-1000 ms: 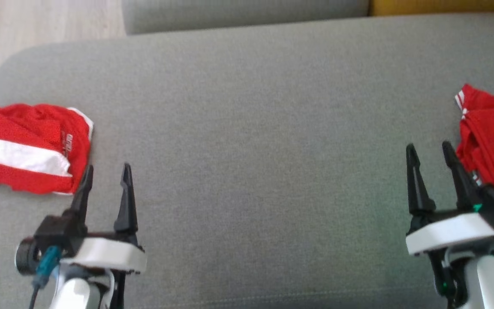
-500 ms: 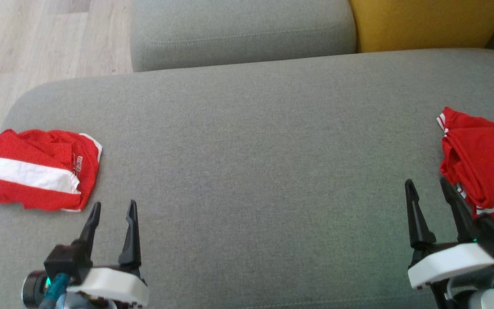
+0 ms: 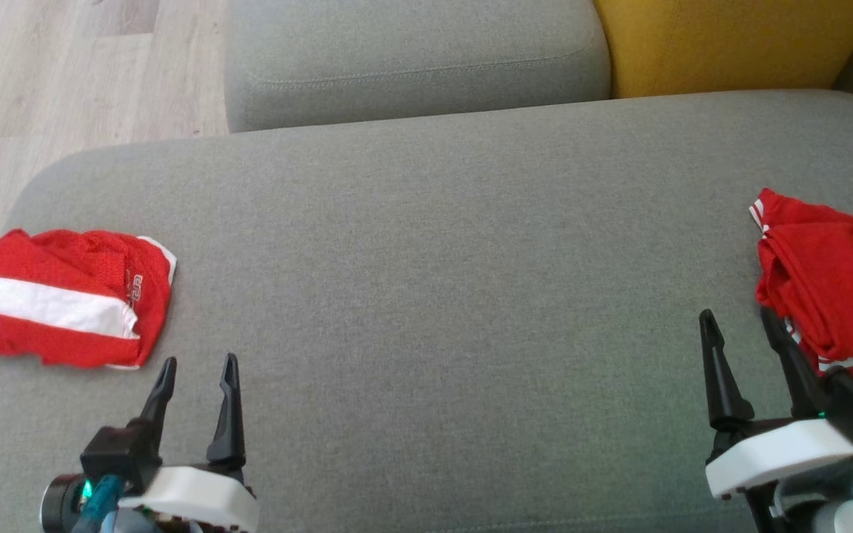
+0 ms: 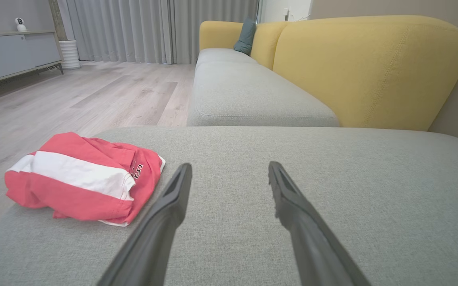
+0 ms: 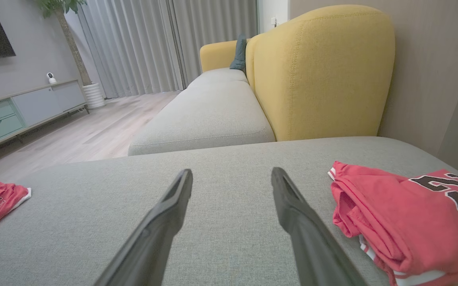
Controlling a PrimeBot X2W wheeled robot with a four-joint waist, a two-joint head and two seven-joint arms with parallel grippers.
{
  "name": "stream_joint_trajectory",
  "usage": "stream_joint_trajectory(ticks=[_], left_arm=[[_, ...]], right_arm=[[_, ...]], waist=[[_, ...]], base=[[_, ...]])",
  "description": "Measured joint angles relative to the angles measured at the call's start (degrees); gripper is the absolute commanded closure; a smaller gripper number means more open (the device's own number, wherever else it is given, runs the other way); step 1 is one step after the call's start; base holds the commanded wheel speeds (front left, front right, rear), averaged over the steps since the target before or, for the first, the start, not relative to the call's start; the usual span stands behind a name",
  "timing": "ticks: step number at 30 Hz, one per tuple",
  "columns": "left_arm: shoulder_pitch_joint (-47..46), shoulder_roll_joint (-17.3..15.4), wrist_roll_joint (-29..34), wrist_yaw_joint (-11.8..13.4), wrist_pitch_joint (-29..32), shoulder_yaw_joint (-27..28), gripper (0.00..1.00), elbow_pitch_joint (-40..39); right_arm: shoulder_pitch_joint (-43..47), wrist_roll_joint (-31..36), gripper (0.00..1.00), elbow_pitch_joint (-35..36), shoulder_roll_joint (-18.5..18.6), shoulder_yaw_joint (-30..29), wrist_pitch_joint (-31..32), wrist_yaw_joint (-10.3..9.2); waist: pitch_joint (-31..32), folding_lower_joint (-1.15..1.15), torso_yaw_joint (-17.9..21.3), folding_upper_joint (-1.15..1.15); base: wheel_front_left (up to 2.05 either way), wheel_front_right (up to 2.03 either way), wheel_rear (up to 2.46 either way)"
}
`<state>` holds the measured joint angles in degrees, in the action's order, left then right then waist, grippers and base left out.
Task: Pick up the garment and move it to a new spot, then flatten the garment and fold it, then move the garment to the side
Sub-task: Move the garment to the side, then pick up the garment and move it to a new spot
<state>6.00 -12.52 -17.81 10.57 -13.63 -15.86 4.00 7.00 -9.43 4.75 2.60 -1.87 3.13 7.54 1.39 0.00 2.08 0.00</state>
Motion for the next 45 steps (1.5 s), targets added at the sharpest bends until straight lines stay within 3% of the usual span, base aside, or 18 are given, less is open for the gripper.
stream_joint_trajectory(ticks=[14,20,26,38,45], left_arm=[[-0.2,-0.2,-0.1,0.5,0.0,-0.1,0.0,0.0],[-0.8,-0.2,-0.5,0.6,0.0,-0.2,0.0,0.1],[-4.4,0.0,-0.2,0.7,-0.1,-0.5,0.0,0.0],[-9.0,1.8,1.4,-2.5,-0.7,0.6,0.0,1.6],[-9.0,2.2,2.6,-4.1,-0.8,3.0,0.0,1.5]], right_arm=[[0.7,-0.1,0.0,0.0,0.0,-0.2,0.0,0.0],[0.7,-0.1,0.0,0.3,0.0,-0.8,0.4,0.0],[0.6,-0.1,0.0,2.1,-0.1,-1.0,0.9,0.0],[0.3,0.4,0.0,3.8,-0.1,-1.1,1.9,0.0],[0.3,0.6,0.0,3.8,-0.1,-1.2,2.0,0.0]], waist=[[-0.3,0.0,-0.6,0.0],[-0.8,0.0,-2.8,0.0],[-1.9,0.0,-6.4,0.0],[-3.1,0.01,-19.8,0.0],[-3.3,0.01,-25.4,0.0]], base=[[0.0,0.0,0.0],[0.0,0.0,0.0],[0.0,0.0,0.0],[0.0,0.0,0.0],[0.0,0.0,0.0]])
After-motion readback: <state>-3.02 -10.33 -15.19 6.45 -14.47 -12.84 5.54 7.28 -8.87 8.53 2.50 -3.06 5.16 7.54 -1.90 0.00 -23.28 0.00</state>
